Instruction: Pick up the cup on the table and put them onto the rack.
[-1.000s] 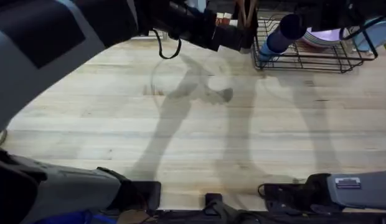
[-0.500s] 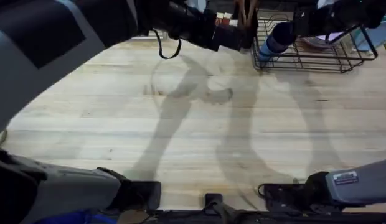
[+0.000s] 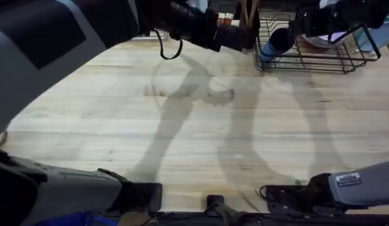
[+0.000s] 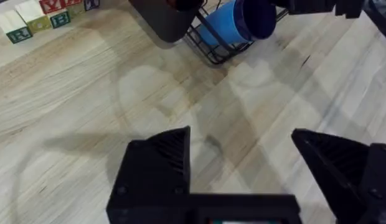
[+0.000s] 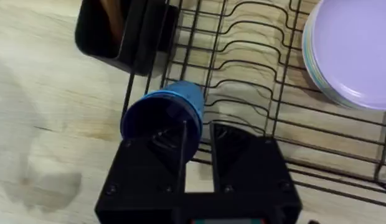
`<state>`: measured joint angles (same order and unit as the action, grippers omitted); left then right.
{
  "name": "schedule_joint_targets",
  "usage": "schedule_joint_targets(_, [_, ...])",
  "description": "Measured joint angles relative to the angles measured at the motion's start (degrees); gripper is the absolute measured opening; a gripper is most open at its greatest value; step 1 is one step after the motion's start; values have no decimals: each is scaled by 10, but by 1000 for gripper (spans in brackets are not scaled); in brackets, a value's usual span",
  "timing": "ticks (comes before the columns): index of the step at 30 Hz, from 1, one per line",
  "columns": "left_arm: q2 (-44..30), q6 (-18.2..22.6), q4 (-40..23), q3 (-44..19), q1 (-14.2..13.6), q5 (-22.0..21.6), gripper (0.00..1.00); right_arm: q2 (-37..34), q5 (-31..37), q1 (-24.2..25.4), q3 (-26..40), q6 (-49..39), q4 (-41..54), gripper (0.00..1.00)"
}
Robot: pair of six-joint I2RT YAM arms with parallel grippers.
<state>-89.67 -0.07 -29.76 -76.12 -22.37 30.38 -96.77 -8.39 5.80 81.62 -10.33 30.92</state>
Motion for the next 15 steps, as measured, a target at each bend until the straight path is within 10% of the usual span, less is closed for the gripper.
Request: schedule_joint_targets(15, [0, 0, 3, 0, 0, -3, 993, 70, 0, 0, 0, 0, 23, 395])
